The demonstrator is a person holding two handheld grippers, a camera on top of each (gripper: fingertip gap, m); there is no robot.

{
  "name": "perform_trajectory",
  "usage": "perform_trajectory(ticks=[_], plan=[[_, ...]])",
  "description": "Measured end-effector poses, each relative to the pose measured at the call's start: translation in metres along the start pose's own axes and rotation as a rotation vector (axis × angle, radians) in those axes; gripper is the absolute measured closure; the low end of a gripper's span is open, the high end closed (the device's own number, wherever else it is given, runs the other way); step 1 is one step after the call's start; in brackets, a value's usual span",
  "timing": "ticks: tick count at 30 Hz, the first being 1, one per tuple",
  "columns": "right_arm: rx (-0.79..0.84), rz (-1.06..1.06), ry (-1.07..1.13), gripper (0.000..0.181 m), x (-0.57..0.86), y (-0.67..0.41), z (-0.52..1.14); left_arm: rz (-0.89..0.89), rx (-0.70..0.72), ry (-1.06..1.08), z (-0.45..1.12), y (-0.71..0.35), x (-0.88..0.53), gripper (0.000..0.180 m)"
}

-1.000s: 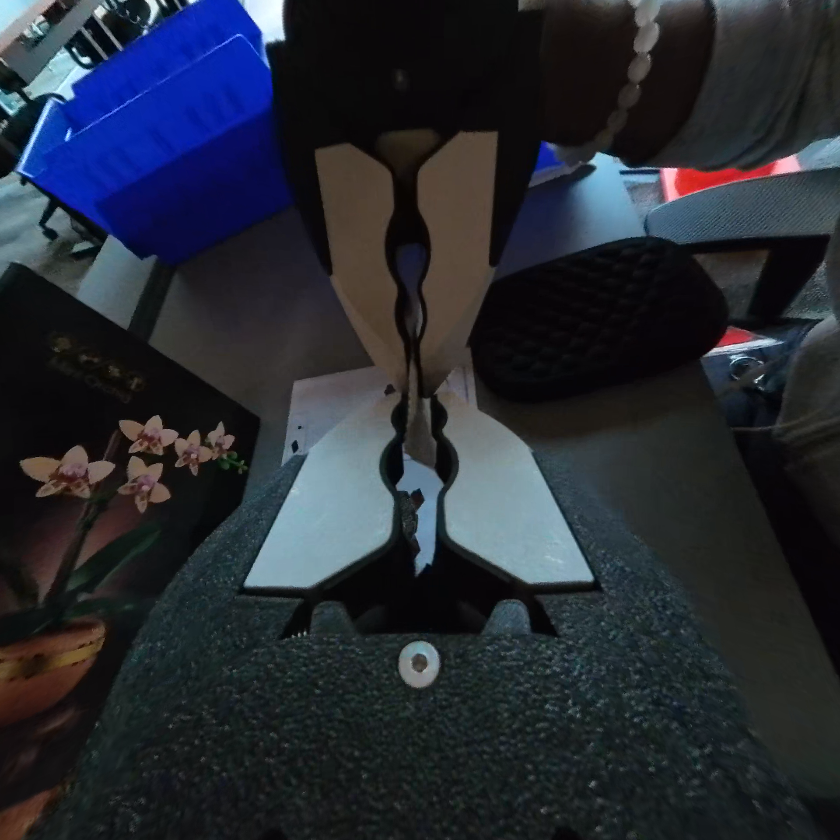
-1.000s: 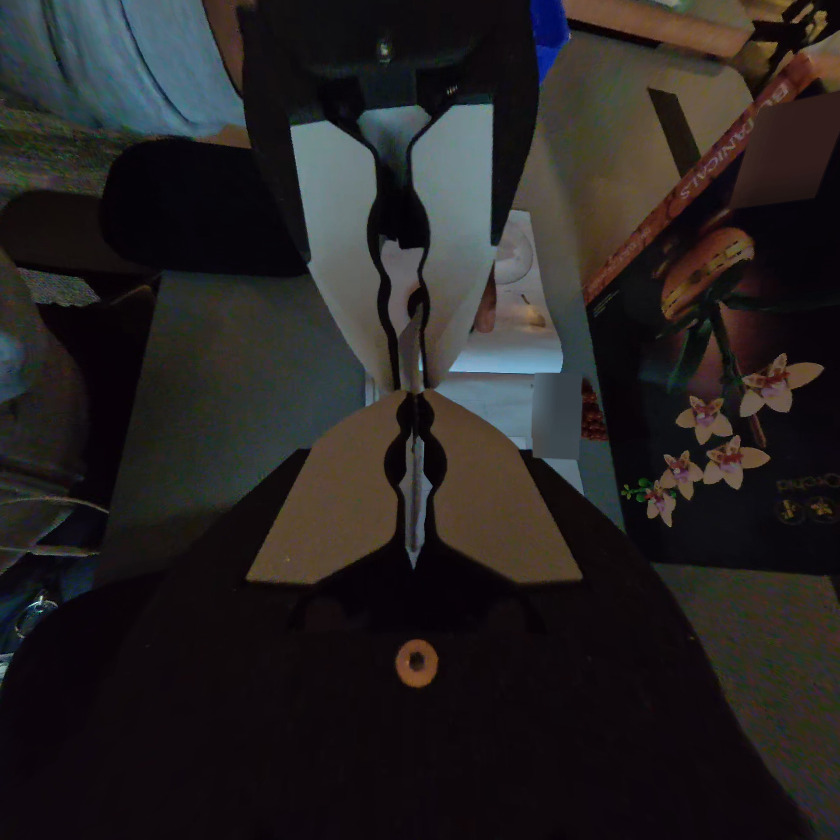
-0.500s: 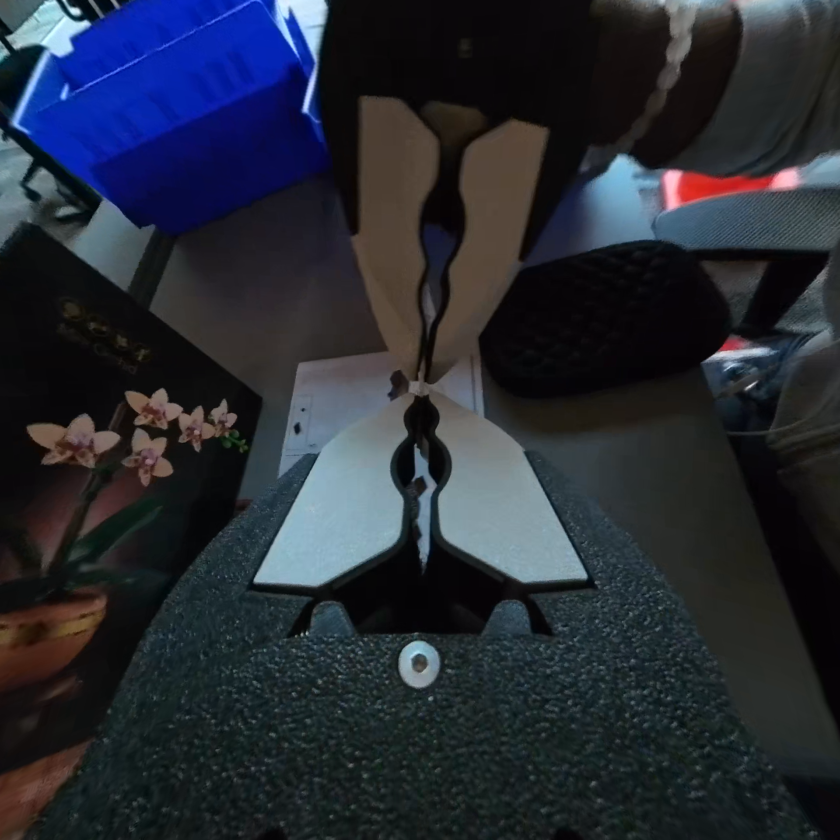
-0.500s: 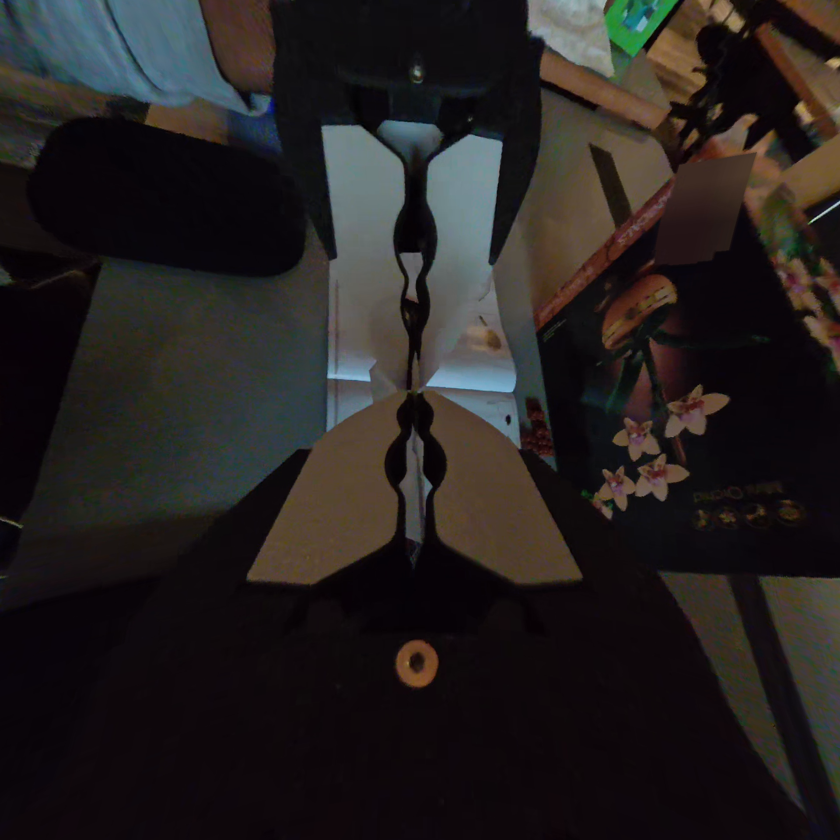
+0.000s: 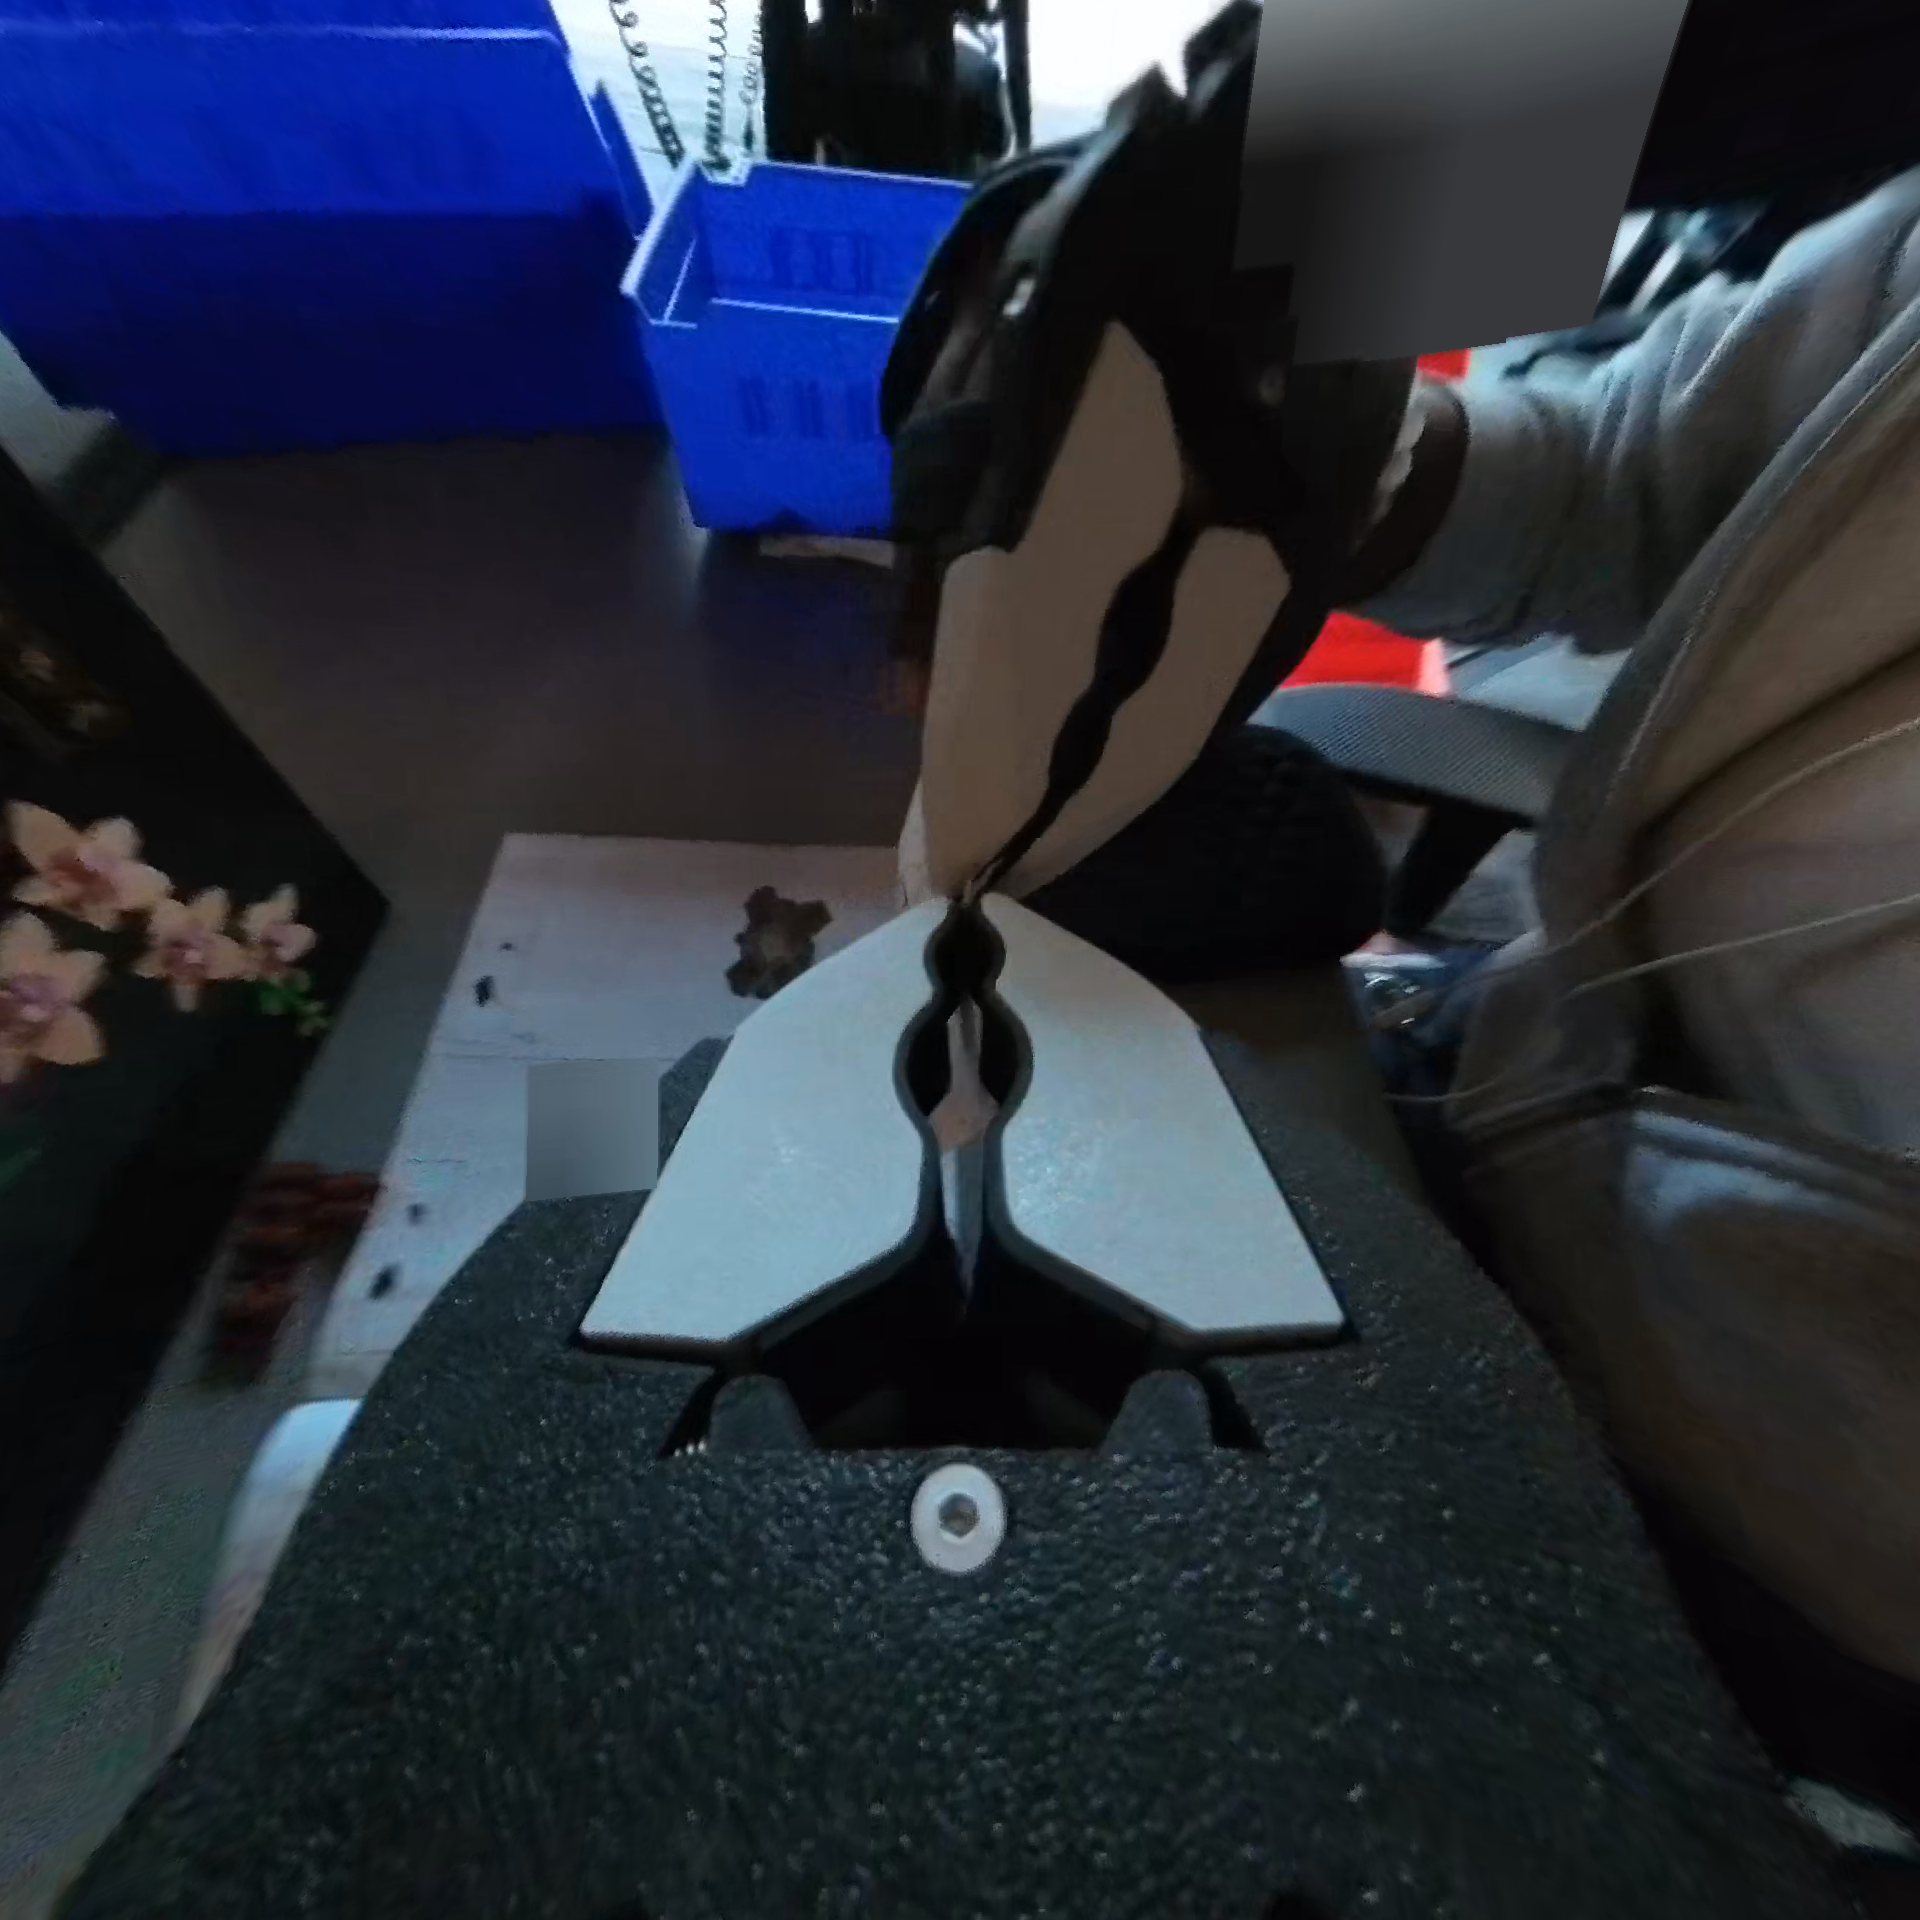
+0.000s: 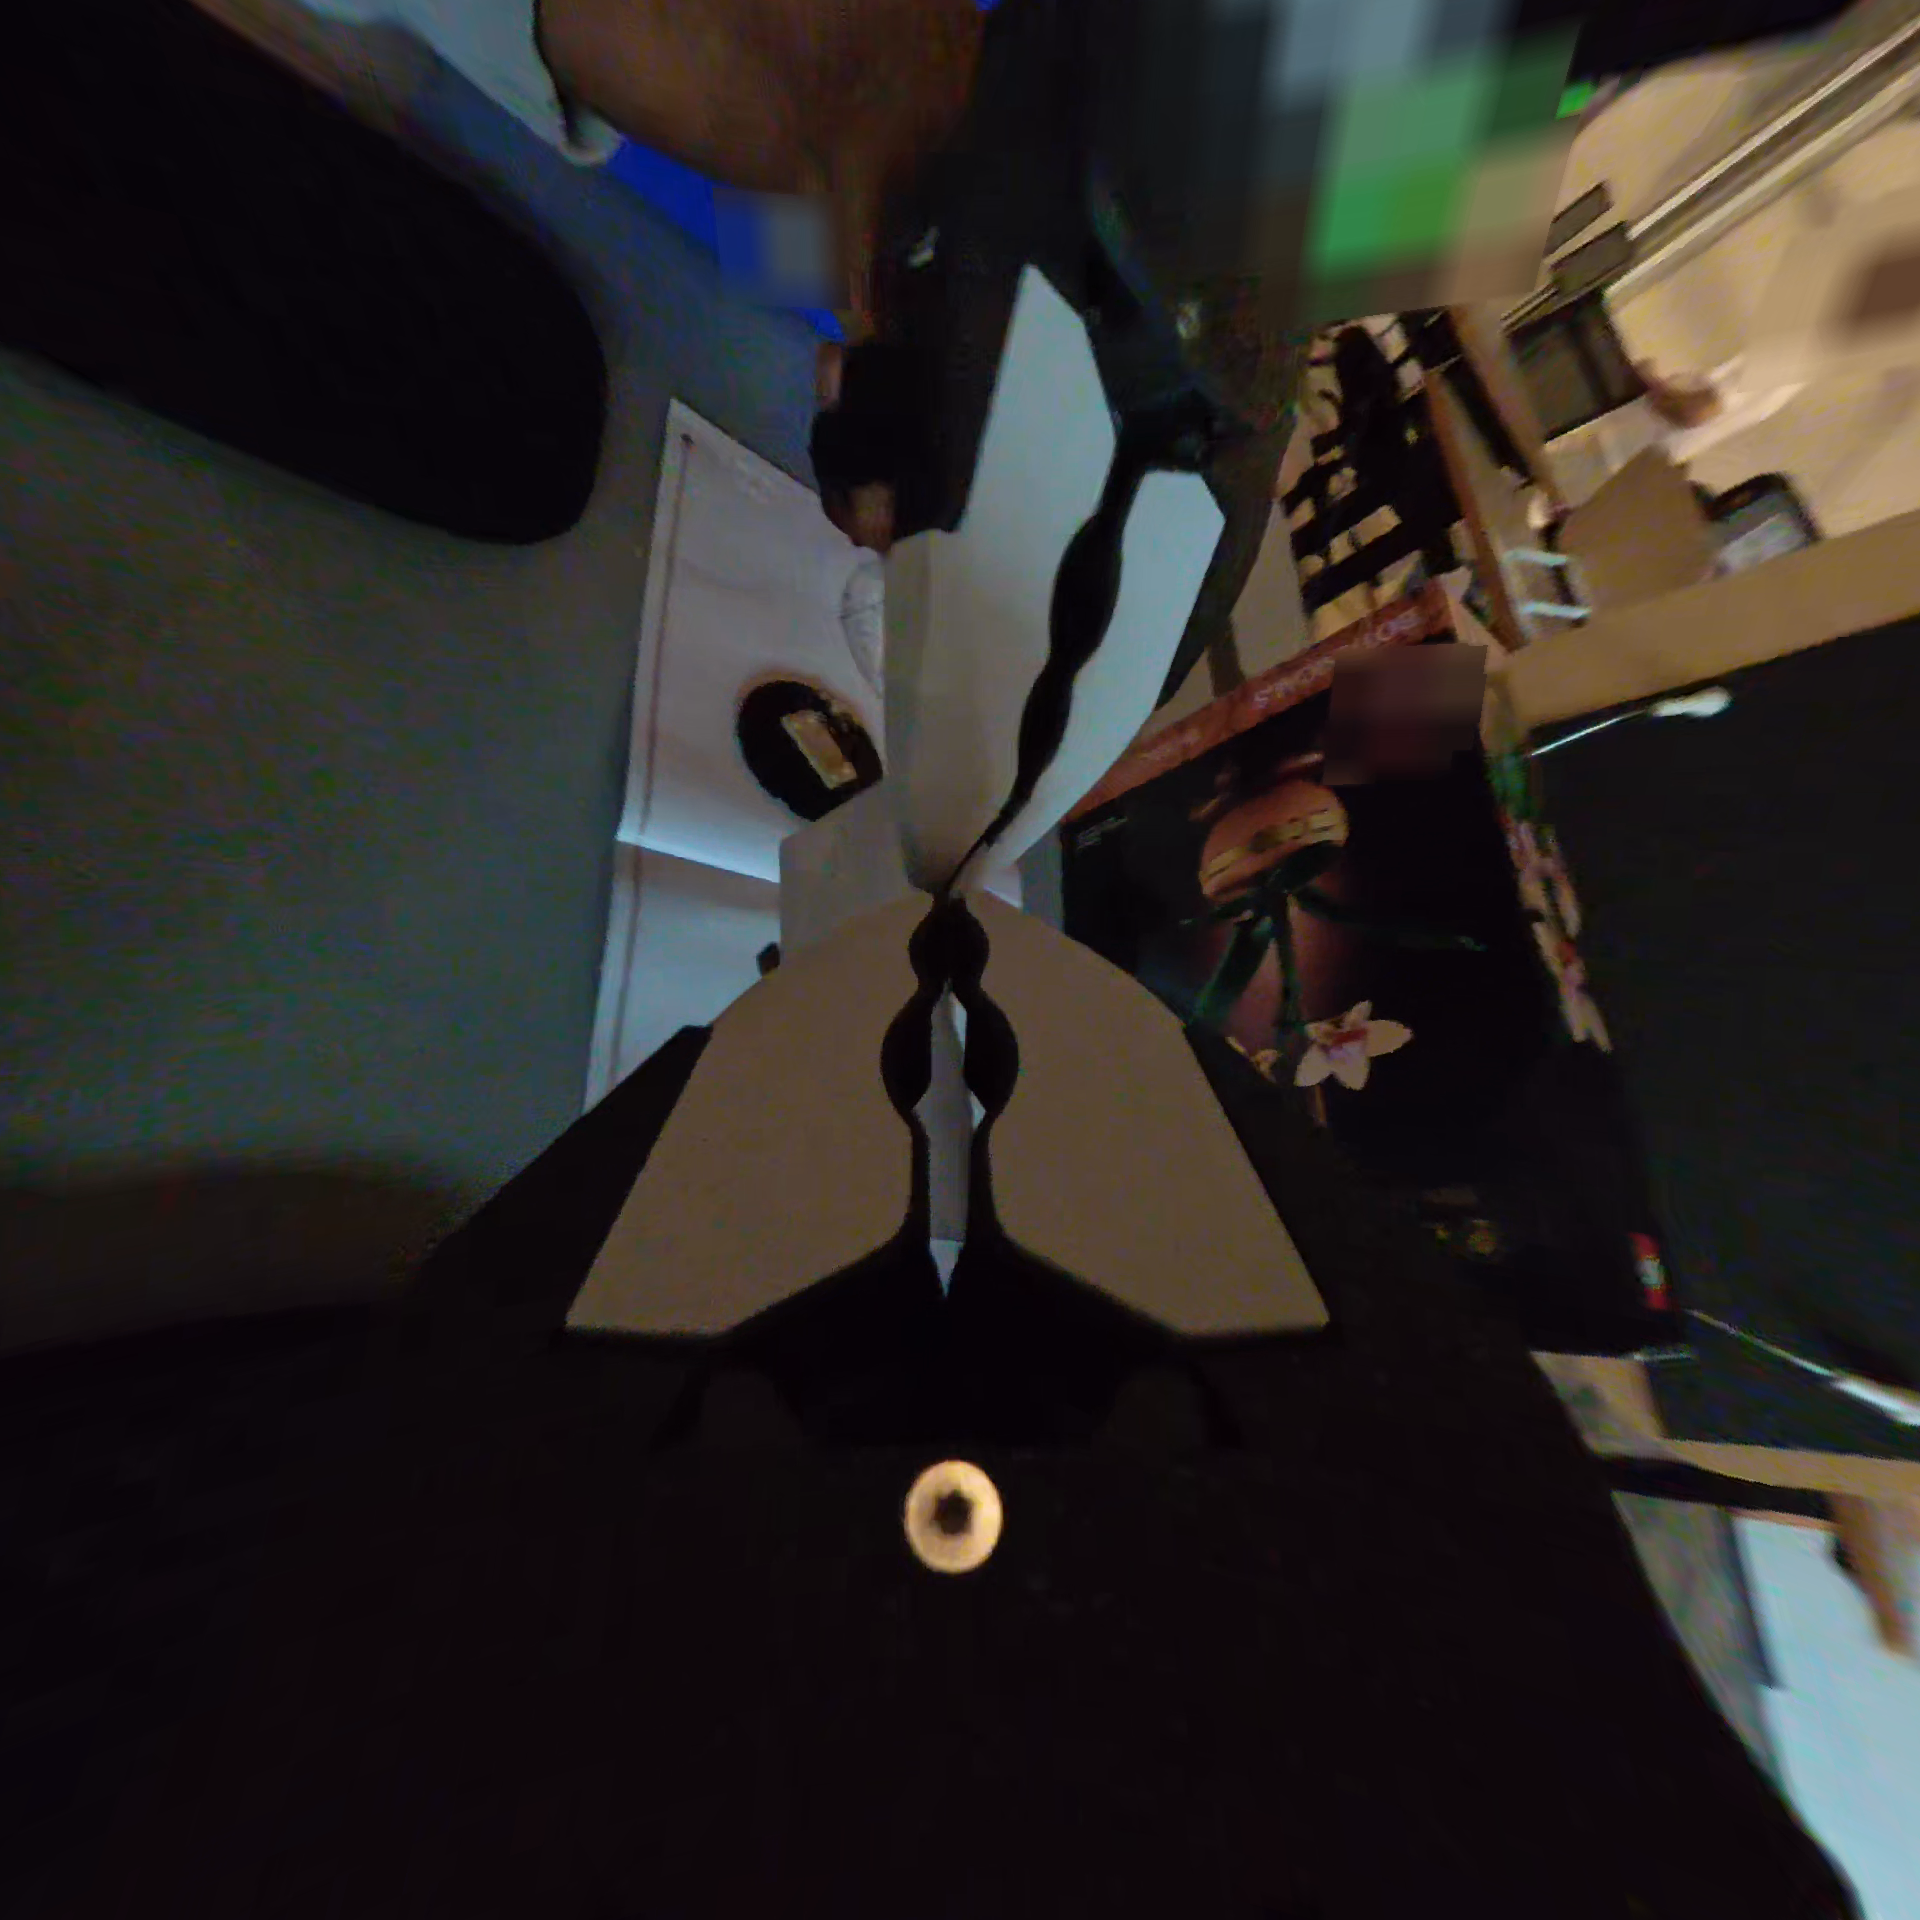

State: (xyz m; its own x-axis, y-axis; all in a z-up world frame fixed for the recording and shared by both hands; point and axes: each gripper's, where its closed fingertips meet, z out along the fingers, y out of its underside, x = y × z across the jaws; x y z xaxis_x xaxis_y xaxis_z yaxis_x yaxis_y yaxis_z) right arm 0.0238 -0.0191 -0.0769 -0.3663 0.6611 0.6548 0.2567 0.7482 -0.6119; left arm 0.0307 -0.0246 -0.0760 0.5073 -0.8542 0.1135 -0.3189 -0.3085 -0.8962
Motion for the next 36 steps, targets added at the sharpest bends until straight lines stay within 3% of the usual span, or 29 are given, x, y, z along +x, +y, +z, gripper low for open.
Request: perform_trajectory(ticks=[9,25,27,32,36], plan=[[0.008,-0.092,0.033,0.181,-0.008,0.004,-0.007,-0.292,0.101,0.175,0.009,0.002,0.006,0.180],[-0.001,-0.180,0.021,0.181,-0.019,0.010,-0.015,-0.551,0.130,0.352,0.022,0.008,0.011,0.180],[0.023,-0.124,0.010,0.181,-0.018,0.010,-0.013,-0.501,0.142,0.316,0.022,0.009,0.009,0.180],[0.155,0.269,-0.149,0.179,-0.017,0.011,-0.014,-0.275,0.068,0.140,0.021,0.009,0.011,0.180],[0.104,0.298,-0.197,0.170,-0.017,0.015,-0.010,-0.145,-0.042,0.038,0.023,0.016,0.008,0.180]])
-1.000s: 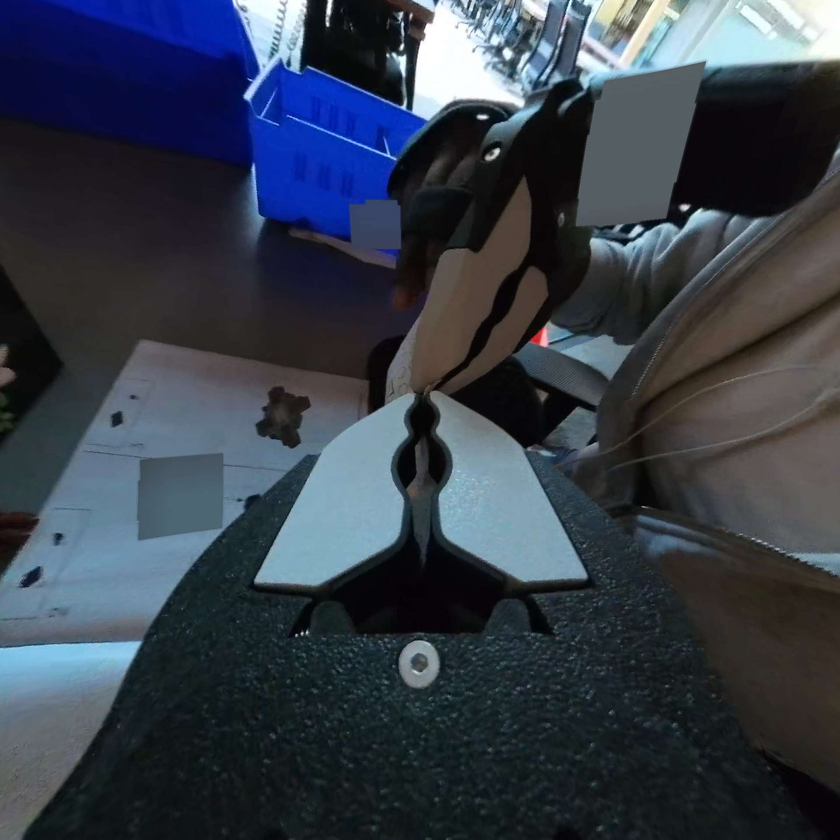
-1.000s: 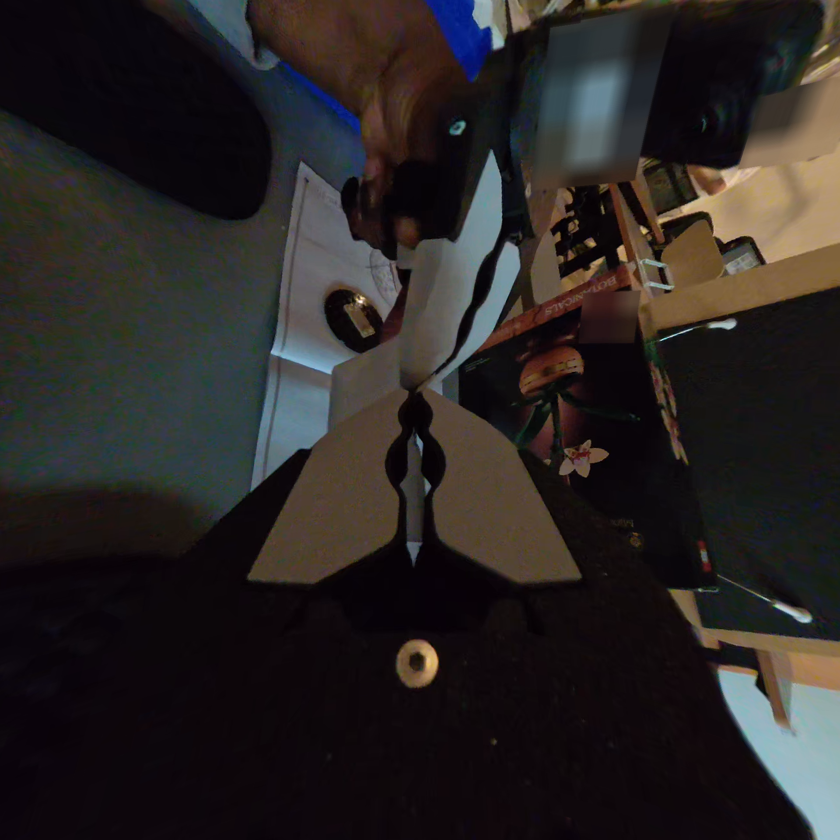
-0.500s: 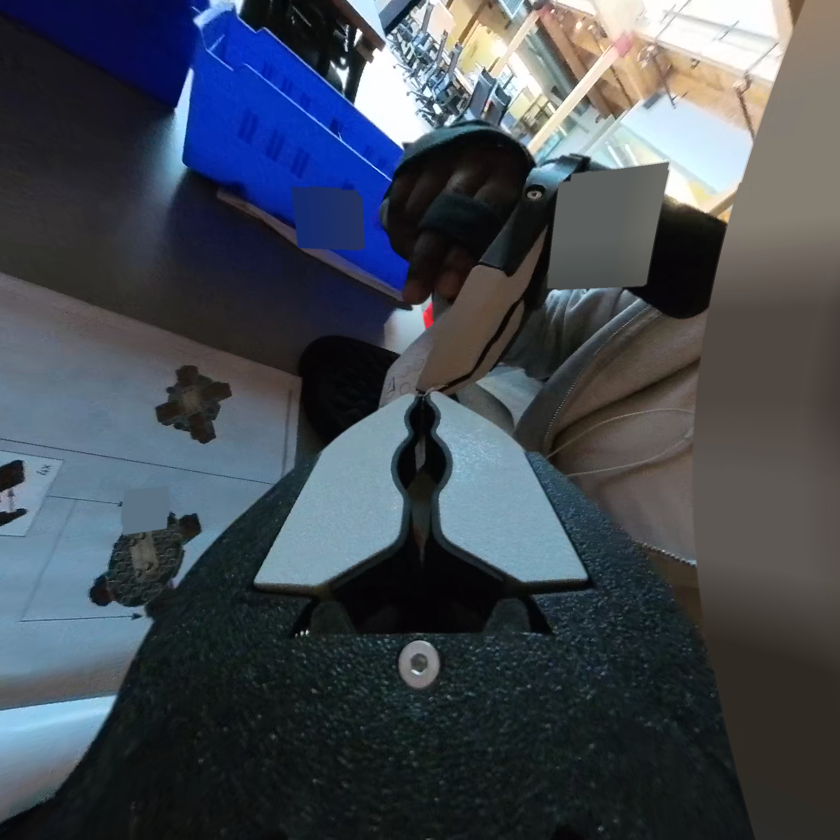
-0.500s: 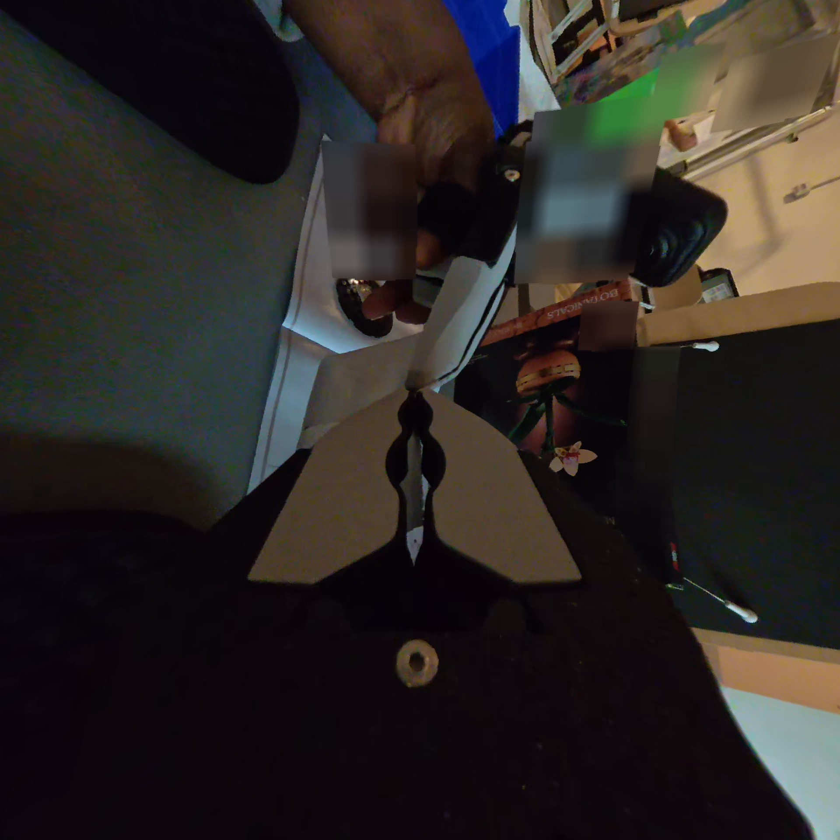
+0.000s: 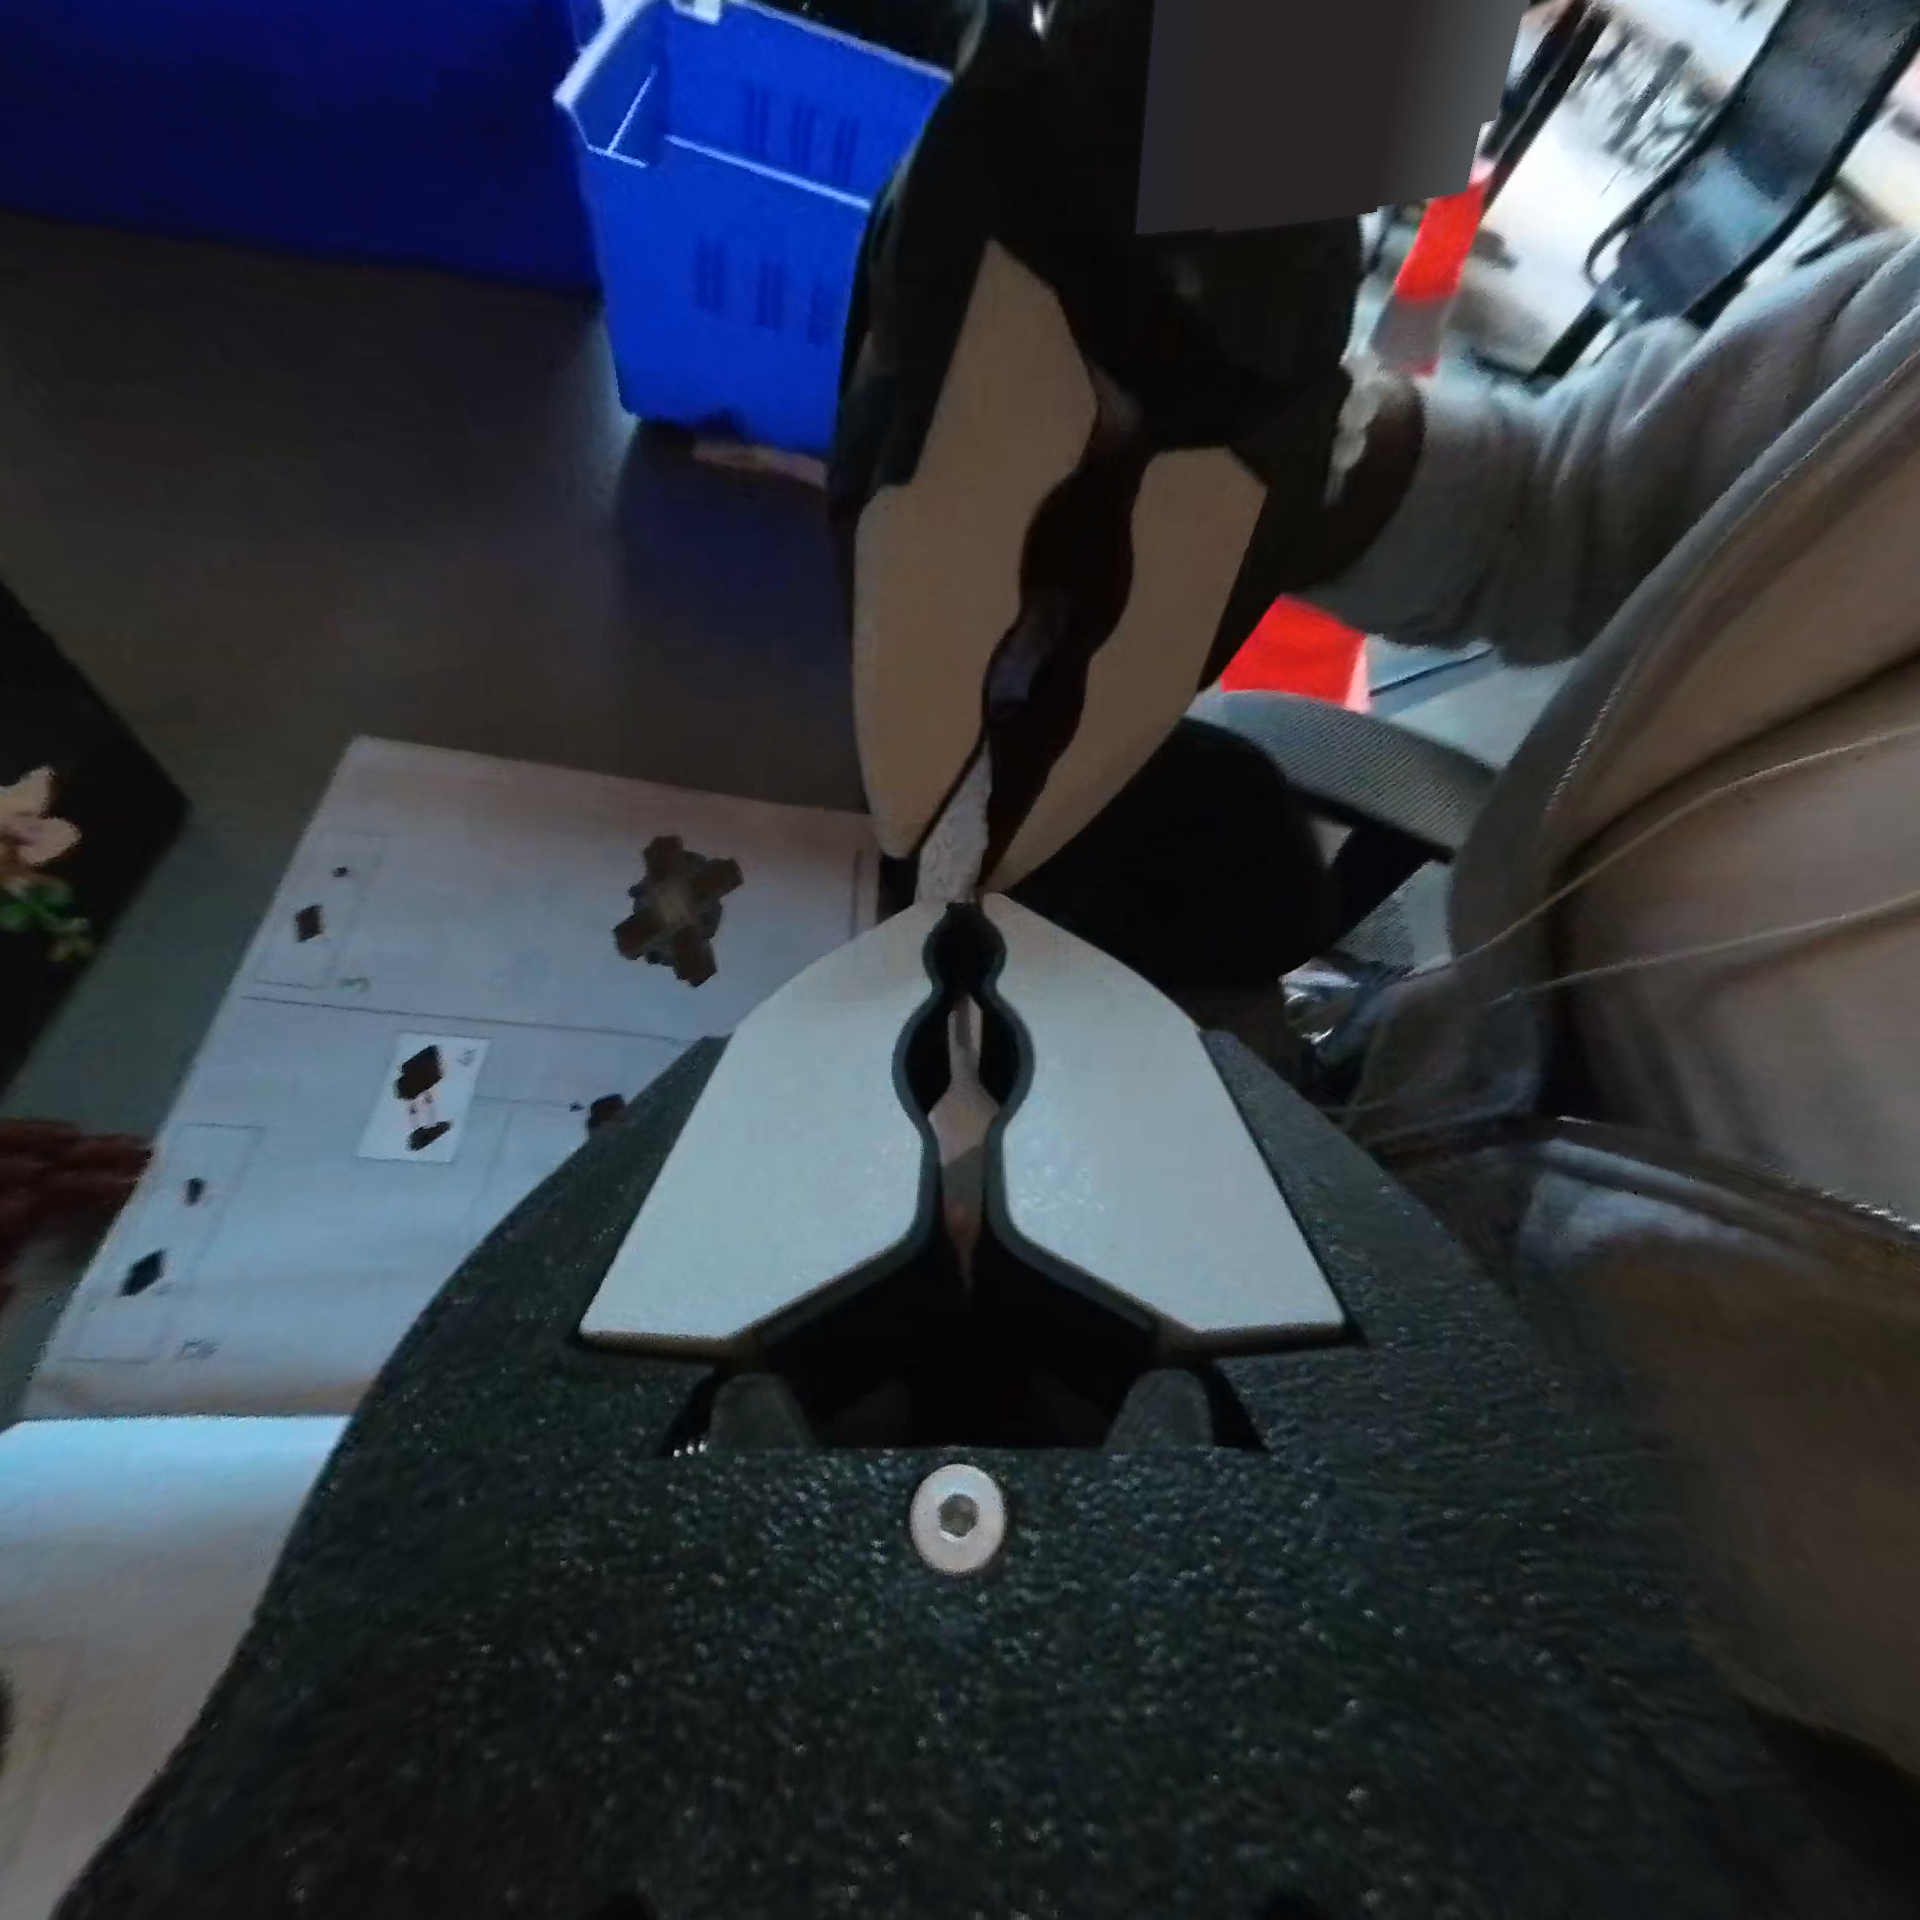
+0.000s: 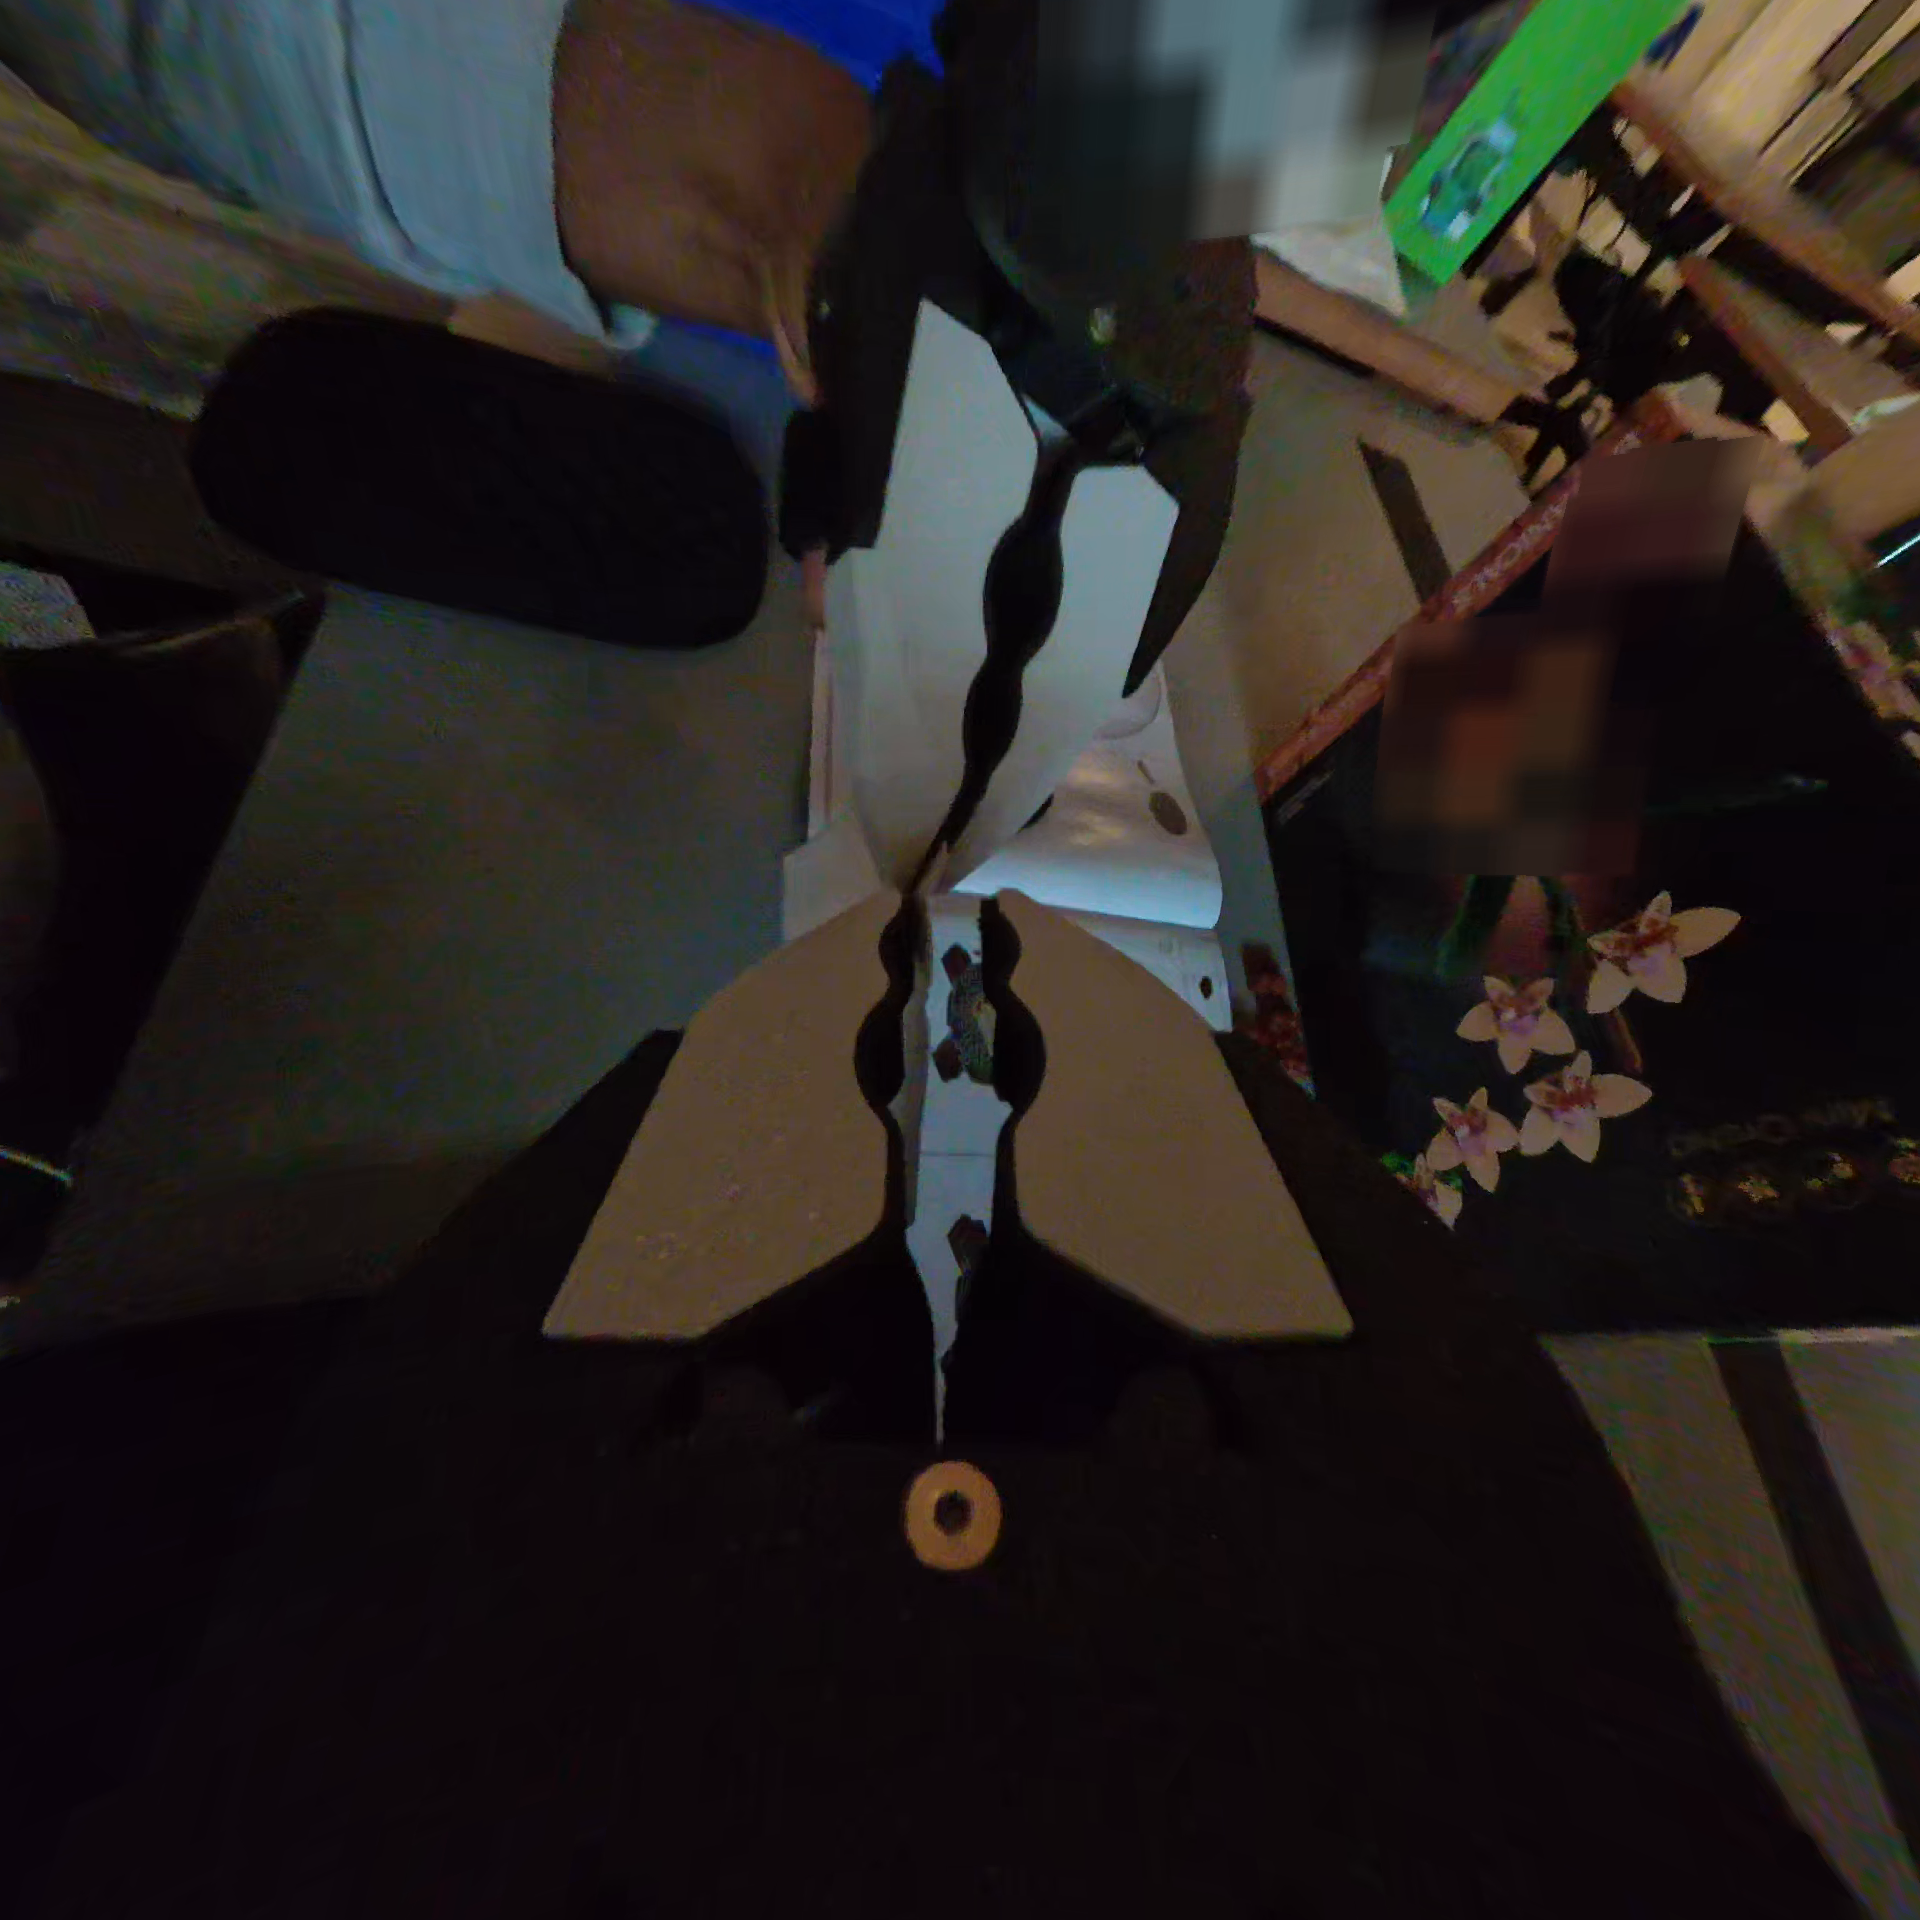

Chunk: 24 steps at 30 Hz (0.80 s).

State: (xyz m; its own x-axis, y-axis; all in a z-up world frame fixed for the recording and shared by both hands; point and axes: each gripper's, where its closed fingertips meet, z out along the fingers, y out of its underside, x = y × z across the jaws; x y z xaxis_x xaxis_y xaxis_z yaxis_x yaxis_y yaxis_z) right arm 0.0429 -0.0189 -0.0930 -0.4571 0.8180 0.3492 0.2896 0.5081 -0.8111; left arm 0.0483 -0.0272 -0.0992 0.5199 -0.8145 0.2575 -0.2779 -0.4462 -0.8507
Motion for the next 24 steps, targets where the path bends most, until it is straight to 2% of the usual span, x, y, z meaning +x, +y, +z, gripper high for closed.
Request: perform_trajectory(ticks=[6,11,13,15,21,24], plan=[[-0.003,0.083,-0.062,0.176,-0.004,-0.002,0.003,0.083,-0.062,-0.094,0.000,0.008,-0.003,0.180],[-0.054,0.090,-0.083,0.170,-0.007,0.002,0.009,0.119,-0.070,-0.139,-0.004,0.008,-0.004,0.180],[-0.017,0.092,-0.072,0.179,-0.006,-0.004,0.009,0.131,-0.067,-0.137,-0.004,0.008,-0.002,0.180],[-0.025,0.132,-0.104,0.181,-0.009,-0.003,0.008,0.140,-0.067,-0.136,-0.003,0.009,-0.001,0.180],[-0.050,0.137,-0.109,0.181,-0.011,-0.004,0.008,0.163,-0.034,-0.140,-0.002,0.009,0.003,0.180],[-0.061,0.180,-0.112,0.174,-0.011,-0.004,0.007,0.177,-0.028,-0.151,-0.004,0.008,0.004,0.180]])
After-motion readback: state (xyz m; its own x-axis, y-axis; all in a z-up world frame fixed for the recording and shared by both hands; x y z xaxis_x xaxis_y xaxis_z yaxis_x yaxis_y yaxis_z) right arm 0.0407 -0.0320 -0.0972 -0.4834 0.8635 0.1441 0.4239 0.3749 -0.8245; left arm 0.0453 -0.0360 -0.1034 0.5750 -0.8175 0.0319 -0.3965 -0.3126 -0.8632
